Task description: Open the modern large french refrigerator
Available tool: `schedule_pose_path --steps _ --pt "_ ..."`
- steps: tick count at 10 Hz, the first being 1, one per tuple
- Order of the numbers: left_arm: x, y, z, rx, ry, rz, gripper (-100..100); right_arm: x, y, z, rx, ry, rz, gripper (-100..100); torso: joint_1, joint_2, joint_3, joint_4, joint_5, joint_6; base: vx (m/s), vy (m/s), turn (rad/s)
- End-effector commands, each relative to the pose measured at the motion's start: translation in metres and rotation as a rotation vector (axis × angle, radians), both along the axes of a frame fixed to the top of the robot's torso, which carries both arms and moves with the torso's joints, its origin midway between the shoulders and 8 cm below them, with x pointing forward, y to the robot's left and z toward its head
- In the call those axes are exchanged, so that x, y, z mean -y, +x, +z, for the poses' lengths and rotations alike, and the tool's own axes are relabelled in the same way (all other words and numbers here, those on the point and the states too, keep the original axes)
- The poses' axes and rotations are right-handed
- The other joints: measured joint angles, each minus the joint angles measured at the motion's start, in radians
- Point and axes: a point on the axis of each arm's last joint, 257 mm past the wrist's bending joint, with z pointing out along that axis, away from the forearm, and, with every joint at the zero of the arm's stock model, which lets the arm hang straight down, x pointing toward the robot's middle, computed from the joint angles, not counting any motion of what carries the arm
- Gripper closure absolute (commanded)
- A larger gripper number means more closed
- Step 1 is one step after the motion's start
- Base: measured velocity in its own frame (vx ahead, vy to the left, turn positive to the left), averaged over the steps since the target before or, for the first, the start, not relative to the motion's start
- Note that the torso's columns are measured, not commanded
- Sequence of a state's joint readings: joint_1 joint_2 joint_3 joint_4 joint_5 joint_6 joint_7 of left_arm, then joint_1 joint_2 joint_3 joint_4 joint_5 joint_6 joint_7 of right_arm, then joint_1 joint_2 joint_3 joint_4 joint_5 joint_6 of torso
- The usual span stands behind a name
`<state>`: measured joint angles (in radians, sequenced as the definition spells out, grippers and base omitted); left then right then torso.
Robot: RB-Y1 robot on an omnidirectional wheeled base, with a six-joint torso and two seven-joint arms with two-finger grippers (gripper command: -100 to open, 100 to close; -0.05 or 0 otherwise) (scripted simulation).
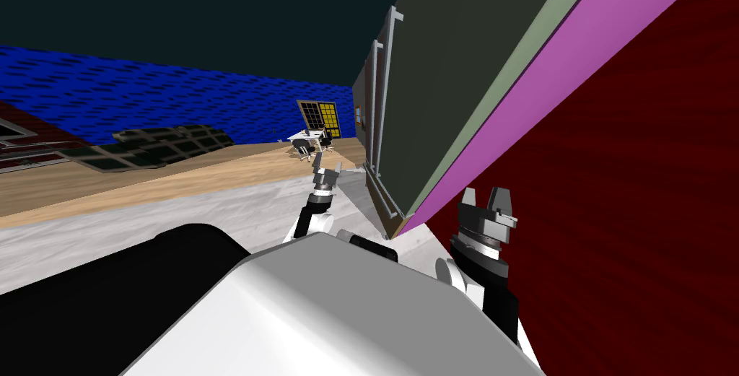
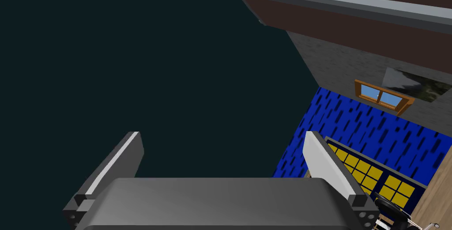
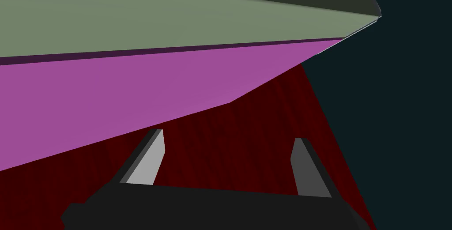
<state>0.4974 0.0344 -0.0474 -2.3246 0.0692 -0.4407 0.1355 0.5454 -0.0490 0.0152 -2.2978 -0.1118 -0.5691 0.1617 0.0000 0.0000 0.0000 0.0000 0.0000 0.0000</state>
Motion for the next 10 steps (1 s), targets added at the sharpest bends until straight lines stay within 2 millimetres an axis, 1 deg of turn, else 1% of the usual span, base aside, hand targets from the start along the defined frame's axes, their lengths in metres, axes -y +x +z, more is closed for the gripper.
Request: schedule_pose_path --steps 1,3,9,10 --pt "0.0000 0.0000 0.0000 0.000 0.000 0.000 0 0.0000 0.0000 0.0000 0.000 0.000 0.000 0 0.000 0.040 -0.082 0.041 0.000 0.000 0.000 0.000 0.000" --pt "0.0000 0.0000 0.0001 0.000 0.000 0.000 0 0.0000 0.0000 0.0001 0.000 0.000 0.000 0 0.000 0.175 -0.351 0.176 0.000 0.000 0.000 0.000 0.000" --pt "0.0000 -0.0001 0.0002 0.000 0.000 0.000 0 0.0000 -0.0001 0.0002 0.000 0.000 0.000 0 0.000 0.618 -1.234 0.617 0.000 0.000 0.000 0.000 0.000" --pt "0.0000 -0.0001 0.0002 0.000 0.000 0.000 0 -0.0032 0.0053 -0.0075 -0.020 -0.073 -0.022 -100 0.000 0.691 -1.382 0.691 0.000 0.000 0.023 0.026 -0.053"
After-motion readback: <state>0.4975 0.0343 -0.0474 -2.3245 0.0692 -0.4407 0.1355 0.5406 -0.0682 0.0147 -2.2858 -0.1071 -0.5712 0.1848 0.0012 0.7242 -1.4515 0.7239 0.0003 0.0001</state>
